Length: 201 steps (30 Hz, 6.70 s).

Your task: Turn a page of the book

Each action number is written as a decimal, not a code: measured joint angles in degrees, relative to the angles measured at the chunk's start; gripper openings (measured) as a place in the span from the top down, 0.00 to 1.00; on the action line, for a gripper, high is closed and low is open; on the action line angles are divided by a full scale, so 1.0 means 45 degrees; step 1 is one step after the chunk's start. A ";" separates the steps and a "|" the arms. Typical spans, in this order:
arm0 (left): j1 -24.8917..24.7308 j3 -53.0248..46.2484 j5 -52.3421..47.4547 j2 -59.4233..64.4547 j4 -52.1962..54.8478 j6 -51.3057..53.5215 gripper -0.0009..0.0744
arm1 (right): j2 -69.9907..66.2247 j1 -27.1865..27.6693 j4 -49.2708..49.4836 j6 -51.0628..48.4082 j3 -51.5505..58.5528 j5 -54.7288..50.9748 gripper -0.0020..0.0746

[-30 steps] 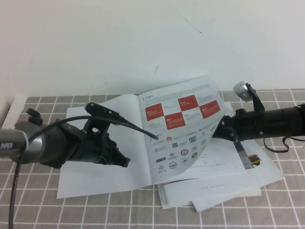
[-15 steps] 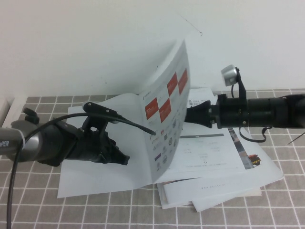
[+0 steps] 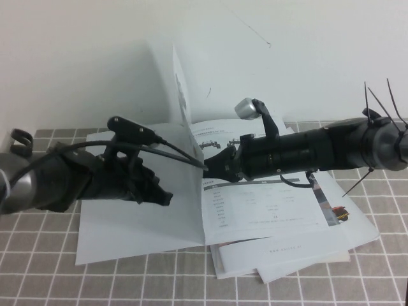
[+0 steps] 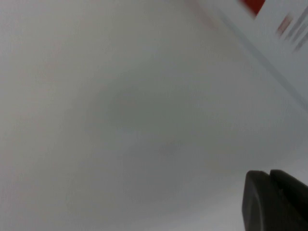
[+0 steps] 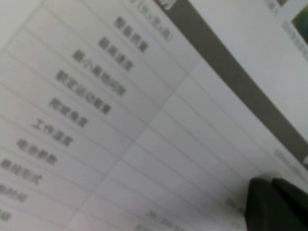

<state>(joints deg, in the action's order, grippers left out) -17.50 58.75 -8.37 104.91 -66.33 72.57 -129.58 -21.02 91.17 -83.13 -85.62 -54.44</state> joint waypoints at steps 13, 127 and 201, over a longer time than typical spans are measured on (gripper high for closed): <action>0.0074 0.0000 0.1127 -0.6347 0.0008 0.0206 0.99 | -0.0044 -0.0679 -0.0412 0.0109 -0.0027 0.0913 0.97; 0.0193 -0.3374 -0.8330 -1.8791 0.9414 -1.1429 0.99 | 2.0950 0.2053 -1.4760 1.0766 0.7063 0.1394 0.97; 0.2682 -1.3296 -0.2277 -2.3470 1.1921 -1.3330 0.99 | 2.5664 0.2454 -1.3828 1.0956 1.9262 0.8219 0.97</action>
<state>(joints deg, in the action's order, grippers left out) -5.43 -1.08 -18.62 -0.71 -12.69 12.58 -14.09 -9.98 28.95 -33.82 1.06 -17.46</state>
